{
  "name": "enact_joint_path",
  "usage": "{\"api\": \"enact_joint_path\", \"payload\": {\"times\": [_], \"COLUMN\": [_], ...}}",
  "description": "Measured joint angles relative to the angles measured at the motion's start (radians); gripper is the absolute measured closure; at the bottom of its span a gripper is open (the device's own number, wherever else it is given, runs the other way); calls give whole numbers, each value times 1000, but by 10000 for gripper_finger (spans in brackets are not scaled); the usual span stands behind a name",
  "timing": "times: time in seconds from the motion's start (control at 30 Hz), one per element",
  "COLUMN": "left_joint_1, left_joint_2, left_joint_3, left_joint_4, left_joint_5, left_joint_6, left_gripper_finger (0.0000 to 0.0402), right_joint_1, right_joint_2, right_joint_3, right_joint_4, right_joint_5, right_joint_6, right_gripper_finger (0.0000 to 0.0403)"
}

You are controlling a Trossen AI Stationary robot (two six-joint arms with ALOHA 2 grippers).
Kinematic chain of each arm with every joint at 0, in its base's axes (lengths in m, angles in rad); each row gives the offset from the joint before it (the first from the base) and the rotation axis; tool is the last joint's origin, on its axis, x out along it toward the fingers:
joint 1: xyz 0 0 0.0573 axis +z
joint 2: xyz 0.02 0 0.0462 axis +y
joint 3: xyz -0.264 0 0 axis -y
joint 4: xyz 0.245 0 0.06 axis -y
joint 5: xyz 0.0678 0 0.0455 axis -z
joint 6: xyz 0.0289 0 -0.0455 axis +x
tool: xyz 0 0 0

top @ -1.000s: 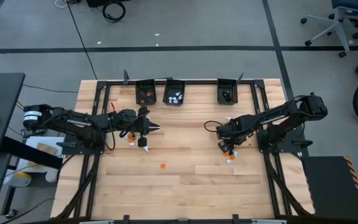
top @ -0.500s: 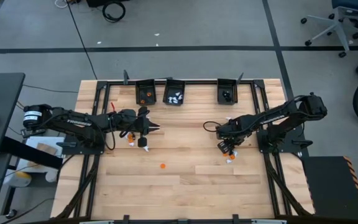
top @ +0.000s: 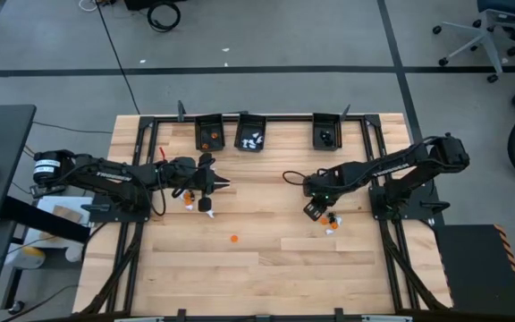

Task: Sort Halloween decoration
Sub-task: Put the orange pumpkin toy into the left black bin

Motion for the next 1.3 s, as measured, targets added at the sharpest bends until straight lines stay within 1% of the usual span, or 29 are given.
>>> {"api": "enact_joint_path", "payload": {"times": [0.13,0.4,0.47,0.57,0.63,0.7,0.87,0.97,1.17,1.3], "left_joint_1": [0,2,10,32,49,66,105,123,143,148], "left_joint_2": [0,0,-7,-24,-47,-82,-188,-253,-375,-412], "left_joint_3": [0,0,0,15,33,44,49,49,48,48], "left_joint_4": [0,9,5,-6,-24,-73,-194,-245,-327,-359], "left_joint_5": [0,0,1,0,0,-18,-108,-147,-166,-169], "left_joint_6": [0,-19,-27,-49,-52,-48,-24,-25,-56,-74], "left_gripper_finger": [374,374,374,374,374,374,374,374,374,374], "right_joint_1": [-13,-85,-109,-152,-178,-201,-240,-259,-283,-287], "right_joint_2": [0,14,41,113,177,240,392,472,631,737], "right_joint_3": [2,2,2,5,39,102,314,450,693,835], "right_joint_4": [154,383,458,598,641,648,655,660,724,748], "right_joint_5": [-1,12,12,-25,-42,-45,-42,-16,33,53], "right_joint_6": [-64,-174,-211,-259,-296,-346,-461,-525,-586,-607], "right_gripper_finger": [294,294,294,294,293,293,293,293,293,293]}}
